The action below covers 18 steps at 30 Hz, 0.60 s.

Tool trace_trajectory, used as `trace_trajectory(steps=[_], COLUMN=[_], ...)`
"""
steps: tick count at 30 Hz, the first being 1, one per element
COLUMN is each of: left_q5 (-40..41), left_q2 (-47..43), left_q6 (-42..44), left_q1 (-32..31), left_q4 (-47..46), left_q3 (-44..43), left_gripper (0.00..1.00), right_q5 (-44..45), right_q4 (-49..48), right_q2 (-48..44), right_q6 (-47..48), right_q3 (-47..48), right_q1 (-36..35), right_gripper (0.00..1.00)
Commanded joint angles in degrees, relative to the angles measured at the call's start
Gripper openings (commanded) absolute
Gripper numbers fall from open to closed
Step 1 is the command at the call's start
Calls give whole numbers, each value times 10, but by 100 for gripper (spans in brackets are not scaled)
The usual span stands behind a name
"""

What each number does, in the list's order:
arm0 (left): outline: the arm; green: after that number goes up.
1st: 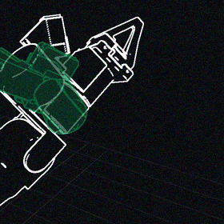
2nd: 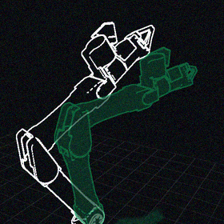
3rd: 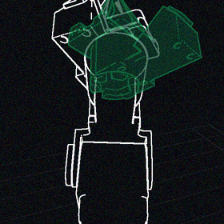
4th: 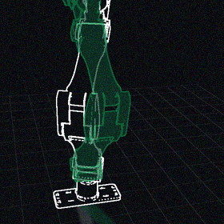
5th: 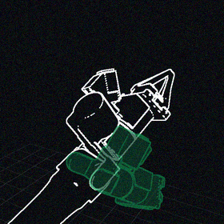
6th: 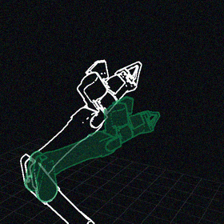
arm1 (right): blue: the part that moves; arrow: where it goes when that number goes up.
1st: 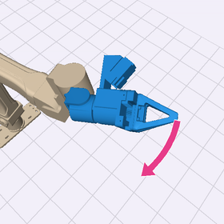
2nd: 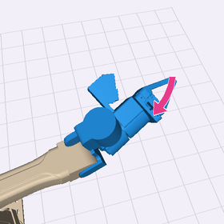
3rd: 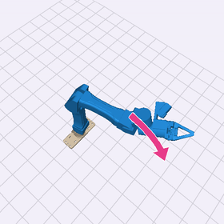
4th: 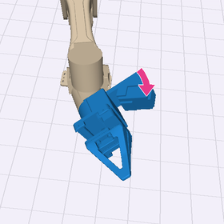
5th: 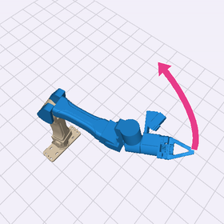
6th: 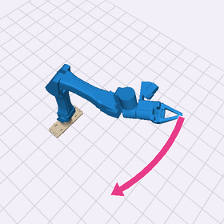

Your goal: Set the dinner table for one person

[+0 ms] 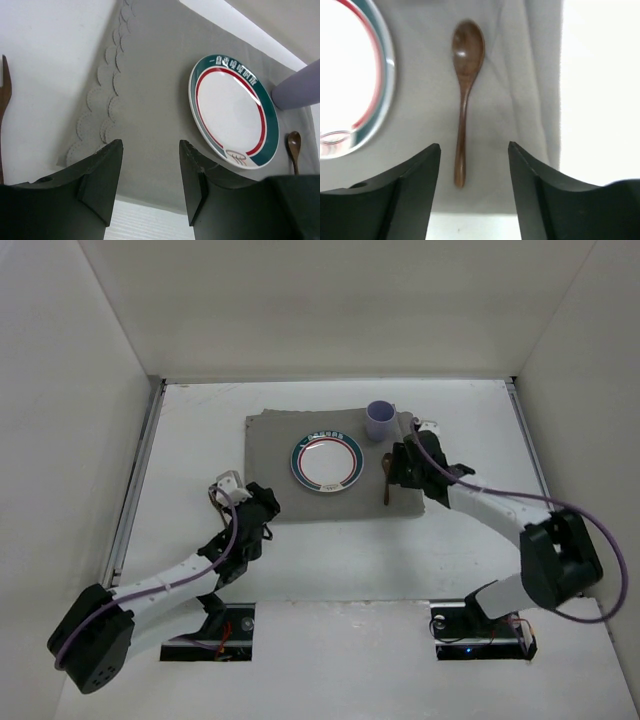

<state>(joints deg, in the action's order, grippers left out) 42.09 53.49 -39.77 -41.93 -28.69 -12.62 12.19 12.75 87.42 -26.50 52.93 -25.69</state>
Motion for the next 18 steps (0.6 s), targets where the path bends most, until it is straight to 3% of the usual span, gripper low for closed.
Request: trace_trajectory(steps=[1, 4, 6, 8, 10, 13, 18], left_q5=[12, 7, -1, -11, -22, -46, -89], left_q2=[-8, -5, 3, 14, 21, 44, 106], left_q6=[-14, -55, -81, -100, -102, -92, -66], left_q1=[10, 39, 68, 104, 144, 197, 254], left_q4=[129, 291, 397, 475, 512, 517, 480], left_q3=[-77, -133, -161, -178, -180, -170, -159], left_gripper=[45, 41, 33, 24, 18, 19, 31], right_q5=[68, 83, 86, 87, 93, 84, 76], right_q4=[-81, -144, -184, -216, -253, -286, -298], right_q2=[-114, -188, -227, -251, -257, -241, -240], right_q6=[-14, -22, -27, -40, -57, -61, -67], right_q3=[-40, -92, -120, -140, -163, -183, -194], right_q1=[-21, -47, -75, -106, -134, -150, -150], right_gripper=[65, 64, 45, 21, 9, 9, 14])
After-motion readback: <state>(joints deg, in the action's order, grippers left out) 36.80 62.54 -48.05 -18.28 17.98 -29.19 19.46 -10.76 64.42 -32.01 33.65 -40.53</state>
